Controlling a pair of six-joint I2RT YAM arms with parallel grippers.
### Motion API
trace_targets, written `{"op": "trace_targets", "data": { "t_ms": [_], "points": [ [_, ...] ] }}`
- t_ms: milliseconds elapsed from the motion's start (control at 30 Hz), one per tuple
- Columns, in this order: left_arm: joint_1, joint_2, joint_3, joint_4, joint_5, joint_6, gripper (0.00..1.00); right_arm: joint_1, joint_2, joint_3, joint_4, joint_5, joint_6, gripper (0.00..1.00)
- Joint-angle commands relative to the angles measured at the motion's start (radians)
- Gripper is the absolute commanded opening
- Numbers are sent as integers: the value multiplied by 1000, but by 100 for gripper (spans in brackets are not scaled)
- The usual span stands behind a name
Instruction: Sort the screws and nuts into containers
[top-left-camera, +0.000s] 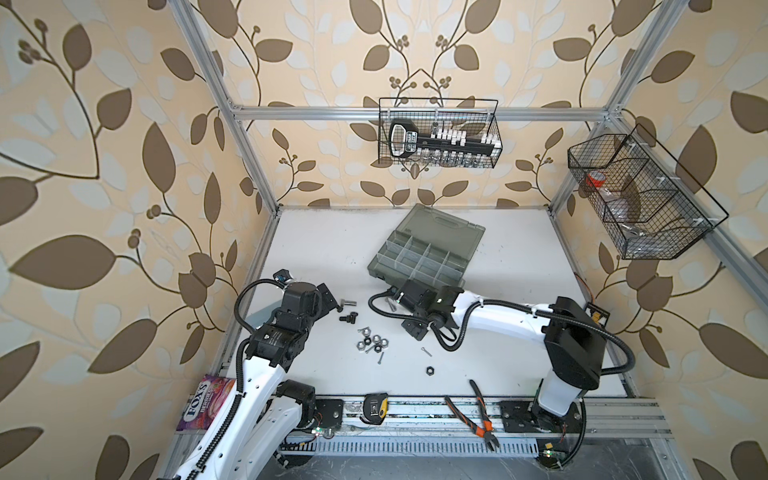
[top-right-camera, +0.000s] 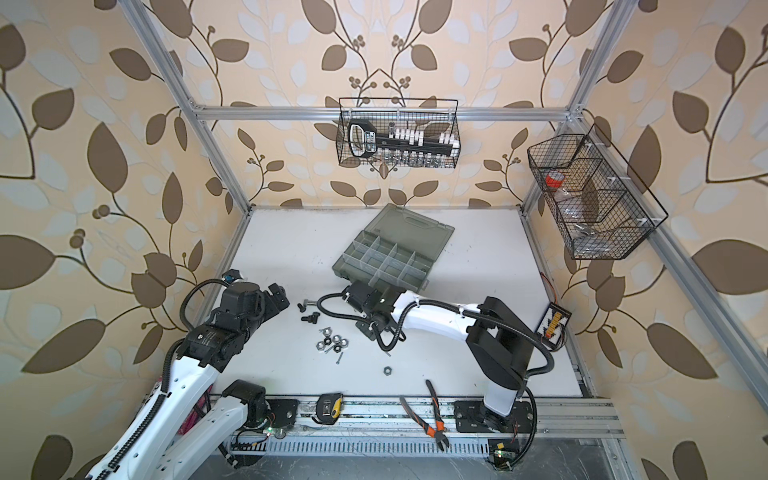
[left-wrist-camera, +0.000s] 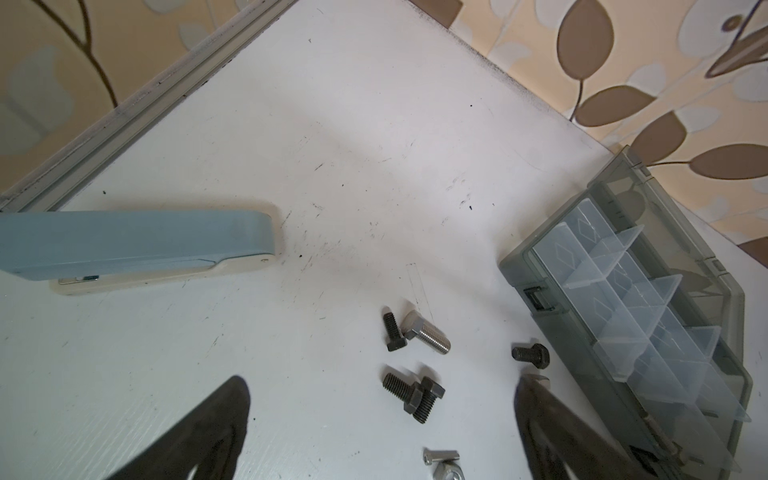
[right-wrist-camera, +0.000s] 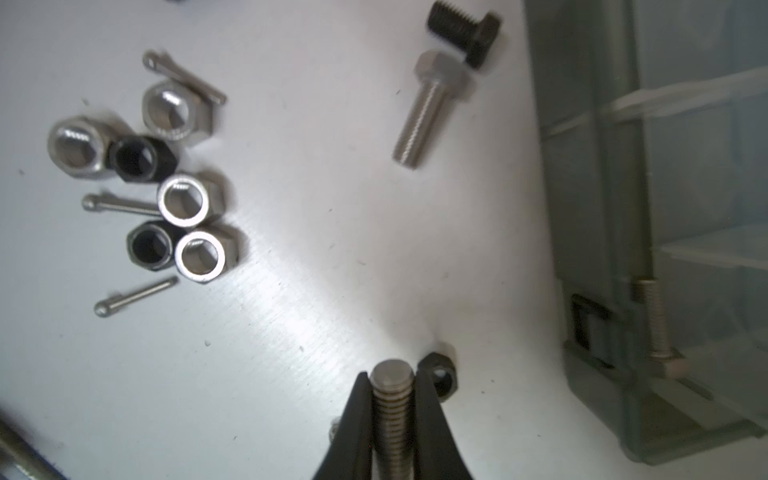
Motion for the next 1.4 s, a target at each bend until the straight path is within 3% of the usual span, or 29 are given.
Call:
{"op": "trace_targets", "data": {
  "t_ms": [0,333,1000,1367],
  "points": [
    [-8,-9,16,5,-36,-16,99,-67,-59,19,23,27,28,0],
    [-8,-4,16,9,-32,-18,99,-248,-67,44,128,-17,15,0],
    [-8,7,24,3,-32,-17,99,-278,160,146,189,-23,-49,0],
    [-8,29,33,7,-22,-22,99,-278,166,131,197,-29,-40,16]
  ]
}}
